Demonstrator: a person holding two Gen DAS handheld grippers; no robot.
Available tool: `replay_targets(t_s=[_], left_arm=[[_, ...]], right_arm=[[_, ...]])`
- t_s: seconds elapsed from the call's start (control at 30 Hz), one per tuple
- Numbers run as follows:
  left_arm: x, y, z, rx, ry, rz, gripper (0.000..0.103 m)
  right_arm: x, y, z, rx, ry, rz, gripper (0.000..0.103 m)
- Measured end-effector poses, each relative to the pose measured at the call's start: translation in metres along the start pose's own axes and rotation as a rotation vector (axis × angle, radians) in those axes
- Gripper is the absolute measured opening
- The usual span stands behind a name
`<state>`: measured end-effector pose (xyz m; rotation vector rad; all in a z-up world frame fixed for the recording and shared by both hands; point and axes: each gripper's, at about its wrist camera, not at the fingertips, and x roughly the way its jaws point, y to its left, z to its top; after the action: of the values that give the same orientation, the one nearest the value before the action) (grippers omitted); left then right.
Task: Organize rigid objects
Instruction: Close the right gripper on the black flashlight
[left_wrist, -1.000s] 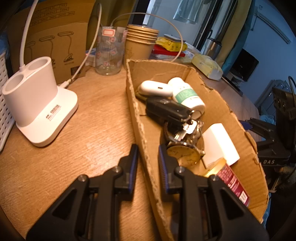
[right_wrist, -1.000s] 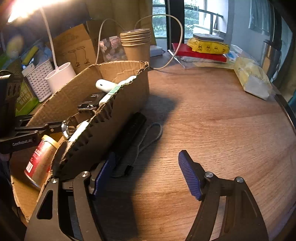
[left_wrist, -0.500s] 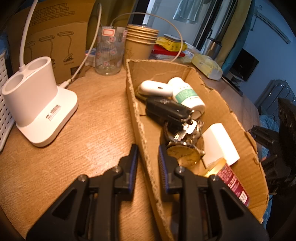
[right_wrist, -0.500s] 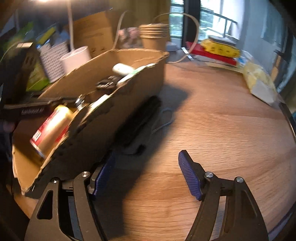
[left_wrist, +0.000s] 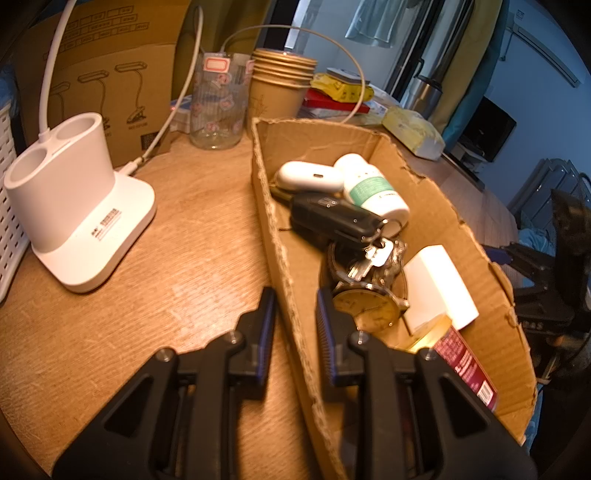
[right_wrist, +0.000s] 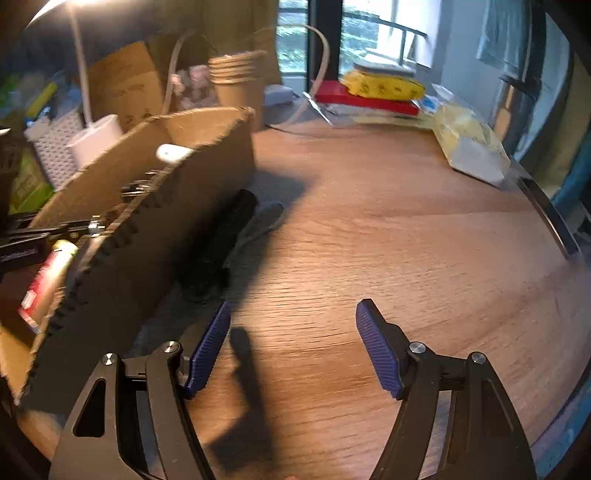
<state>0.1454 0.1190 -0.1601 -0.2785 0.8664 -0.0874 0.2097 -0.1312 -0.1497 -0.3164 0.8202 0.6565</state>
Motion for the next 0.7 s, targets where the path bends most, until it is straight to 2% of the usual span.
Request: replay_targets(t_s=[0.3,0.43,0.57,0.7], left_arm=[[0.001,0.0,0.0,-0.004,0.001,-0.004,0.023],[0.001,0.0,0.0,-0.001,0.0,-0.002,0.023],[0.001,-0.001,0.0,-0.002,0.001,-0.003,0.024],[0.001,-0.001,0.0,-0.001,0.0,-0.003,0.024]], right_arm=[[0.015,0.024,0.014,-0.063,-0.017,0.128,0.074],[0.023,0.014,0.02,-0.012,-0.008,0.087,0.074],[0.027,0.002,0.019,0.031,0.008,0.007,0.072],[0.021,-0.003,0.023,0.044,-0.022,0.009,0.07]])
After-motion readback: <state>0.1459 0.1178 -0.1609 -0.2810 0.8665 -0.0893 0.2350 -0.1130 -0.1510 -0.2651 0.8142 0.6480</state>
